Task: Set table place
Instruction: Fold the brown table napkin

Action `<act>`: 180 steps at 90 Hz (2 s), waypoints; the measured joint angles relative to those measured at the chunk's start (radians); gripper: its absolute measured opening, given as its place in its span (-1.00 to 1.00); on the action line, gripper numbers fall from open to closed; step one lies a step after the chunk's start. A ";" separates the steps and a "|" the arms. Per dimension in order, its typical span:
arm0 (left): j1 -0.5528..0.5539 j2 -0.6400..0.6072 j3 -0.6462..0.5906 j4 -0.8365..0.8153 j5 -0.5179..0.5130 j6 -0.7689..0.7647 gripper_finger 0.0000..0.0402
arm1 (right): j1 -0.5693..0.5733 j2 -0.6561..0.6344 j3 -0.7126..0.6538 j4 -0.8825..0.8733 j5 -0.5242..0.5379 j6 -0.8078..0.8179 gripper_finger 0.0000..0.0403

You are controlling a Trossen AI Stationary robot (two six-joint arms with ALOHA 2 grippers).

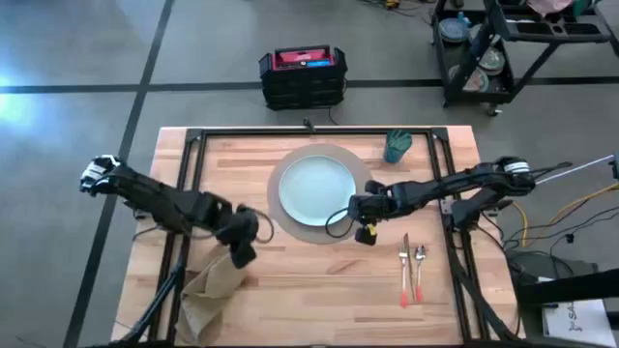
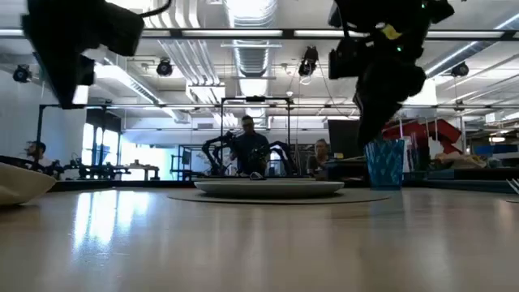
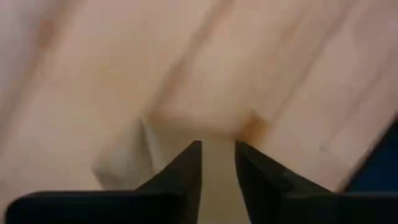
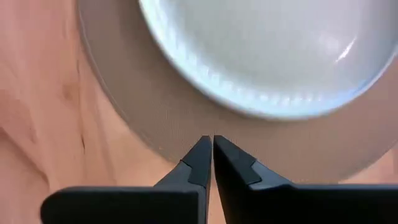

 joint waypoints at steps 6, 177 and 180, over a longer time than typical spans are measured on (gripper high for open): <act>-0.049 0.023 0.000 -0.005 0.008 -0.093 -0.26 | 0.013 0.000 0.016 0.000 0.022 -0.013 -0.84; -0.106 0.076 -0.039 0.203 -0.004 -0.224 -1.00 | 0.010 0.002 -0.013 0.117 -0.004 -0.103 -0.92; -0.081 0.077 -0.019 0.201 -0.011 -0.172 -1.00 | 0.010 0.003 -0.013 0.167 -0.066 -0.135 -0.90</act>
